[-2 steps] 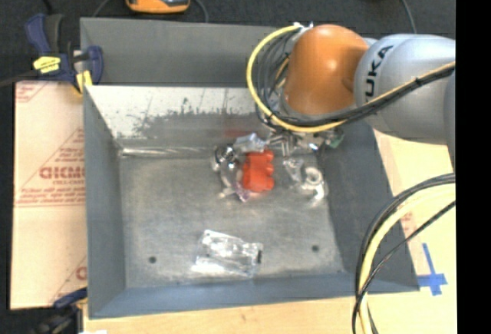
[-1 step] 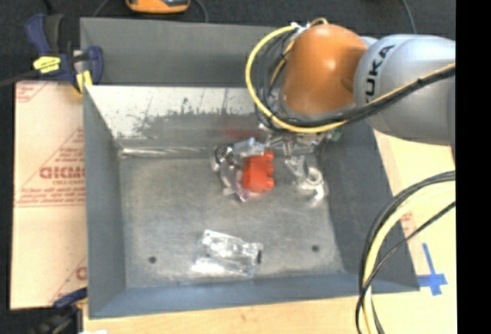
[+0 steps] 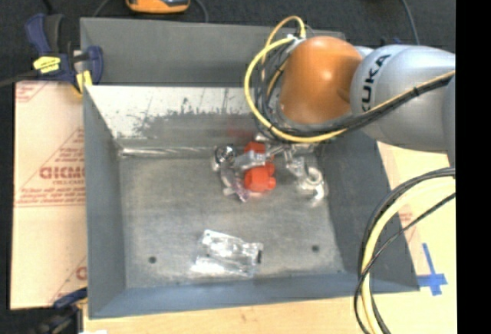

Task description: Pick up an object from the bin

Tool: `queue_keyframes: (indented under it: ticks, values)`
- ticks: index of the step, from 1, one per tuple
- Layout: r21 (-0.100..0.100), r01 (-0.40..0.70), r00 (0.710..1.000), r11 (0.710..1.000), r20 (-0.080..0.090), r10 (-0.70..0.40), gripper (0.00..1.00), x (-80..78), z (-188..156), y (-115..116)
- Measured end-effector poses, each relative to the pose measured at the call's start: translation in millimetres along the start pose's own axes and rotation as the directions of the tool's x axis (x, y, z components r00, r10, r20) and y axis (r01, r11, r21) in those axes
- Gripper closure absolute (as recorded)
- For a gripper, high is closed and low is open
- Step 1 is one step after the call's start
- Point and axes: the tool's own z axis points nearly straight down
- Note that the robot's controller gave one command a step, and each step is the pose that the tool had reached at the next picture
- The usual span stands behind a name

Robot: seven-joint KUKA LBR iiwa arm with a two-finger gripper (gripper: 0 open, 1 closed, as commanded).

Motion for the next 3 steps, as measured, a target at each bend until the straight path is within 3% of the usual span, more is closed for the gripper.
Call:
queue_keyframes:
  ticks: [1,2,3]
  values:
    - [0.005,-0.008,1.000,1.000,0.004,0.008,0.00,0.0,-3,-2]
    - [0.004,-0.009,1.000,1.000,0.004,0.009,1.00,0.2,-3,-2]
    - [0.001,-0.019,1.000,1.000,-0.001,0.019,1.00,0.3,-81,-6]
